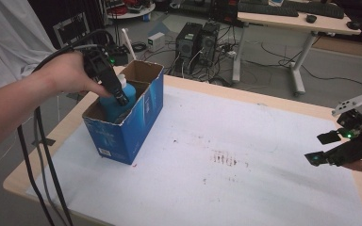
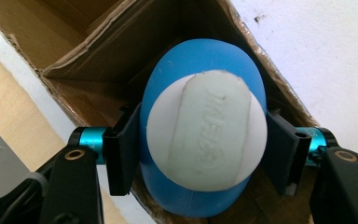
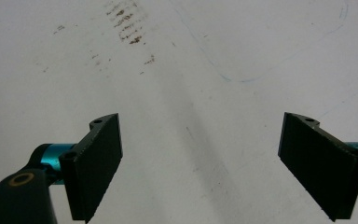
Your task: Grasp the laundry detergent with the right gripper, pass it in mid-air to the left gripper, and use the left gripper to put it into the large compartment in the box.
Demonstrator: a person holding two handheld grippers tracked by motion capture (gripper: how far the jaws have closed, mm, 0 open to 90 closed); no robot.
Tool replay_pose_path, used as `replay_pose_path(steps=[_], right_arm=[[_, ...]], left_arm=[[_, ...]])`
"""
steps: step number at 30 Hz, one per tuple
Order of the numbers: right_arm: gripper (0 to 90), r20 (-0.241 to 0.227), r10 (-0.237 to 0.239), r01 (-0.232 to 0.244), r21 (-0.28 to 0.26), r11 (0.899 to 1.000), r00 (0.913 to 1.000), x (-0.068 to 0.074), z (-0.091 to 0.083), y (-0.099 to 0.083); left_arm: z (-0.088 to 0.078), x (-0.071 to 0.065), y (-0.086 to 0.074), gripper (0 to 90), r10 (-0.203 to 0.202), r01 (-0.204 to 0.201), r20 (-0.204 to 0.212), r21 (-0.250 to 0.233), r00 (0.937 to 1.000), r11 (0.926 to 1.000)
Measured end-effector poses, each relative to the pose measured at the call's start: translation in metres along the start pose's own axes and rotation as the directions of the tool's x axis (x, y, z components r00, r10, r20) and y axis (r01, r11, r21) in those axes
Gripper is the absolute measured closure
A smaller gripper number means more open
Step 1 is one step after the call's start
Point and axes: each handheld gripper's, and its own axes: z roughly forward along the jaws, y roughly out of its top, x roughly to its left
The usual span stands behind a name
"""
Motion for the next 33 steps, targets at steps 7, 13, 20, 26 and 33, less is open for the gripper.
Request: replay_pose_path(steps=[7, 13, 20, 26, 33], right_arm=[[13.3, 0.002, 0.001, -0.001, 0.005, 1.000, 1.0000, 0.001, 0.002, -0.002], [13.2, 0.002, 0.001, -0.001, 0.003, 1.000, 1.0000, 0.002, 0.002, -0.002], [13.3, 0.000, 0.001, -0.001, 0.005, 1.000, 1.0000, 0.002, 0.002, -0.001], [13.3, 0.001, 0.003, -0.003, 0.003, 1.000, 1.0000, 0.002, 0.002, -0.001], [13.3, 0.001, -0.002, 0.002, 0.002, 1.000, 1.0000, 0.003, 0.001, -0.001]], left_arm=[[0.011, -0.002, -0.002, 37.3, 0.023, -0.023, 0.001, 0.027, 0.9997, 0.9994], [0.016, -0.002, -0.004, 37.3, 0.042, -0.042, 0.001, 0.026, 0.9991, 0.9988], [0.017, -0.001, -0.004, 37.0, 0.041, -0.041, 0.010, 0.030, 0.9991, 0.9987], [0.017, 0.001, -0.004, 36.5, 0.032, -0.032, 0.019, 0.041, 0.9993, 0.9986], [0.018, 0.000, -0.003, 36.4, 0.047, -0.048, 0.015, 0.054, 0.9988, 0.9974]])
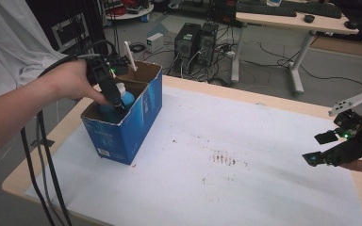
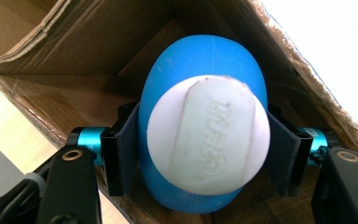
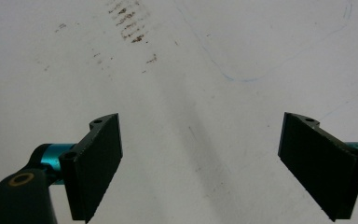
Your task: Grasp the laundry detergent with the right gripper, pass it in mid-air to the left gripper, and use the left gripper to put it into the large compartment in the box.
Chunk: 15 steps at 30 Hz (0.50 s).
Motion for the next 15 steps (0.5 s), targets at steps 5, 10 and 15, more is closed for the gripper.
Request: replay_pose_path(steps=[5, 10, 15], right_arm=[[13.3, 0.001, -0.001, 0.001, 0.001, 1.000, 1.0000, 0.0001, -0.0004, -0.0004], [13.3, 0.001, -0.003, 0.003, 0.000, 1.000, 1.0000, 0.0007, -0.0002, 0.0000], [13.3, -0.001, 0.000, 0.000, 0.001, 1.000, 1.0000, 0.0005, -0.0010, -0.0004]], left_arm=[[-0.0003, 0.0018, -0.0018, 36.4, -0.002, 0.002, -0.002, 0.008, 1.0000, 1.0000], [-0.0005, 0.0013, -0.0013, 34.7, 0.004, -0.004, -0.005, 0.013, 1.0000, 0.9999], [0.0002, 0.0010, -0.0007, 32.8, 0.007, -0.007, -0.001, 0.019, 1.0000, 0.9998]])
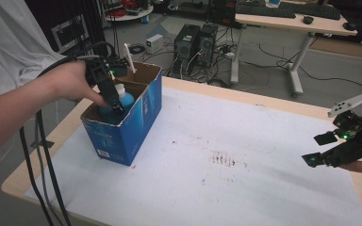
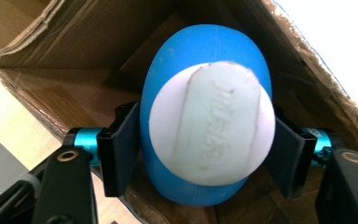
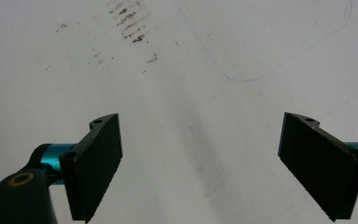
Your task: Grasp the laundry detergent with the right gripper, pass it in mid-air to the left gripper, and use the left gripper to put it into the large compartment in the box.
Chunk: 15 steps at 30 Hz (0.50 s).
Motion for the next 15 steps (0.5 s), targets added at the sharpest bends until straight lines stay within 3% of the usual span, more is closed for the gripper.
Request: replay_pose_path(steps=[5, 15], right_arm=[[13.3, -0.001, 0.001, -0.001, -0.003, 1.000, 1.0000, -0.0002, 0.0000, -0.0002], [13.3, -0.005, 0.000, 0.000, -0.010, 1.000, 1.0000, -0.0007, -0.0007, -0.0001]], left_arm=[[-0.0003, -0.0005, 0.0007, 26.1, 0.020, -0.020, 0.001, 0.001, 0.9998, 0.9998], [-0.0083, 0.0003, 0.0010, 21.8, 0.057, -0.057, -0.008, -0.001, 0.9984, 0.9984]])
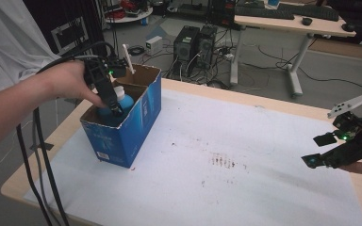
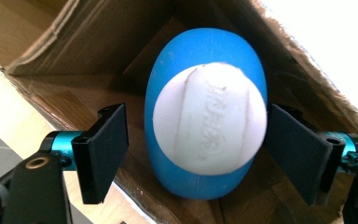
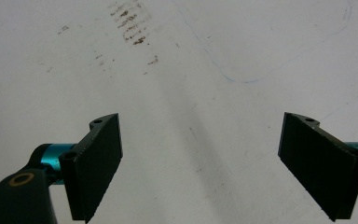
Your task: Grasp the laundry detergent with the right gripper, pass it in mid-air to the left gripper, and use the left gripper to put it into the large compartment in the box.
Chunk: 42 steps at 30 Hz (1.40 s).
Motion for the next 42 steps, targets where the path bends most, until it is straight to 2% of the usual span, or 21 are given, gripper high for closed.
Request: replay_pose_path(steps=[2, 6, 14, 17, 19, 22, 31, 35, 42], right_arm=[[13.3, 0.001, 0.001, -0.001, -0.005, 1.000, 1.0000, 0.000, 0.000, 0.000], [13.3, -0.001, 0.000, 0.000, -0.002, 1.000, 1.0000, 0.000, -0.001, 0.000], [13.3, 0.004, 0.000, 0.000, -0.014, 1.000, 1.0000, 0.001, -0.004, -0.002], [13.3, 0.006, 0.000, 0.000, -0.010, 1.000, 1.0000, 0.002, -0.005, -0.003], [13.3, 0.007, -0.002, 0.002, -0.012, 1.000, 1.0000, 0.003, -0.006, -0.003], [13.3, 0.004, -0.003, 0.003, -0.014, 1.000, 1.0000, 0.005, -0.007, -0.003], [13.2, 0.000, -0.028, 0.028, -0.029, 0.999, 0.9996, 0.016, -0.012, -0.002], [13.2, 0.004, -0.029, 0.029, -0.030, 0.999, 0.9996, 0.022, -0.013, -0.001], [13.3, 0.017, -0.039, 0.039, -0.027, 0.999, 0.9991, 0.031, -0.015, 0.002]], left_arm=[[-0.002, -0.001, 0.001, 19.5, 0.021, -0.021, -0.008, -0.002, 0.9998, 0.9998], [-0.009, -0.002, 0.002, 17.5, 0.035, -0.035, -0.022, -0.008, 0.9992, 0.9994], [-0.038, -0.005, 0.006, 17.5, 0.065, -0.067, -0.057, -0.038, 0.9963, 0.9970], [-0.048, -0.010, 0.011, 17.5, 0.084, -0.087, -0.060, -0.056, 0.9947, 0.9946], [-0.052, -0.015, 0.017, 17.4, 0.110, -0.114, -0.054, -0.069, 0.9924, 0.9911], [-0.054, -0.022, 0.024, 17.4, 0.135, -0.139, -0.048, -0.085, 0.9897, 0.9867], [-0.047, -0.054, 0.058, 17.5, 0.251, -0.251, -0.021, -0.100, 0.9678, 0.9627], [-0.040, -0.068, 0.074, 17.4, 0.301, -0.299, -0.003, -0.102, 0.9537, 0.9487], [-0.027, -0.094, 0.100, 17.4, 0.366, -0.360, 0.029, -0.118, 0.9301, 0.9252]])
